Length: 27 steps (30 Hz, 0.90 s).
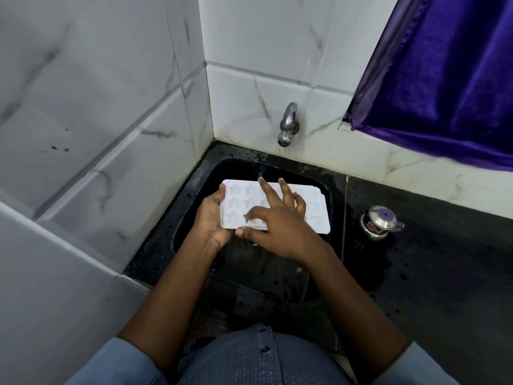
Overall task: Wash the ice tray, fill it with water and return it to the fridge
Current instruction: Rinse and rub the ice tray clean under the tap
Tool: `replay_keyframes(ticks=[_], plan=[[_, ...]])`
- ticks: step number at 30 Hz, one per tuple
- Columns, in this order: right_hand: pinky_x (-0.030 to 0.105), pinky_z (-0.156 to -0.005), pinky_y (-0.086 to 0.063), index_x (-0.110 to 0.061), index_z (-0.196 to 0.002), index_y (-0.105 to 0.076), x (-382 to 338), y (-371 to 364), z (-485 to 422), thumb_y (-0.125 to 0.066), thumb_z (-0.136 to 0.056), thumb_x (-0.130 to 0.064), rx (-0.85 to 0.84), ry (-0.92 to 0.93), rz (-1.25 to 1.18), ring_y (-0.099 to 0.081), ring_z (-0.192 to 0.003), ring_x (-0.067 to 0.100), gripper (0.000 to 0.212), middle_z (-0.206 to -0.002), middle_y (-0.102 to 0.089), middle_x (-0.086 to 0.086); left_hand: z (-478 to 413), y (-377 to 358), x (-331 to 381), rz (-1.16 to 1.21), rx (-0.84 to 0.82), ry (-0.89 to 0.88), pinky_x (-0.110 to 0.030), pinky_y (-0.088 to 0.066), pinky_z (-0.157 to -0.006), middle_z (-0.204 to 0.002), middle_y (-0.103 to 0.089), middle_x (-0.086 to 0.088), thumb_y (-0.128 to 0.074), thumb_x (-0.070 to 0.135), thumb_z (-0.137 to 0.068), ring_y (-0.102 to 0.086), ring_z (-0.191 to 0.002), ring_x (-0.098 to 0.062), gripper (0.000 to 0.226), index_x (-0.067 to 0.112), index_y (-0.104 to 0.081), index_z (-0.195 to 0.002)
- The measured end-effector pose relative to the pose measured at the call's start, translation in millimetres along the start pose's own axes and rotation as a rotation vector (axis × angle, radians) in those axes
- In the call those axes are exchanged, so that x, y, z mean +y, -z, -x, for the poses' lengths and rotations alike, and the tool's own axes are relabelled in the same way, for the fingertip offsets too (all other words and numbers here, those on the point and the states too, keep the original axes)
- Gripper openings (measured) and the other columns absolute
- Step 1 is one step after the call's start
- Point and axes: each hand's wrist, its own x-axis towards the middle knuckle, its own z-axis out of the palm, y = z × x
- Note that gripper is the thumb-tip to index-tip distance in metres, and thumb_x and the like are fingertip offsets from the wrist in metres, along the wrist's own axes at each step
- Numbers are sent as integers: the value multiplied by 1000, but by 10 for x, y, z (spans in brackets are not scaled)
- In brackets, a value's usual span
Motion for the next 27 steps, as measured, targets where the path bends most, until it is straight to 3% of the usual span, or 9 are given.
replay_keyframes(ticks=[5,27], plan=[[58,-122,11,-40,-118,-70,-19,-5,-7,-48,-90,-79,-10,-8,31,26,-157,27,53,-175,9,-6,-16,-29,-21,0,5,4,-54,-65,-70,-120,-75,-28,-54,47,-107,-78,-98,-43,53,-1,-74,-118],[58,-122,13,-39,-124,-70,-20,-8,14,-48,-91,-78,-19,3,27,25,-157,25,54,-175,10,-6,-20,-18,-25,-15,-18,29,-55,-65,-74,-126,-73,-27,-52,48,-107,-77,-104,-44,57,0,-68,-131]])
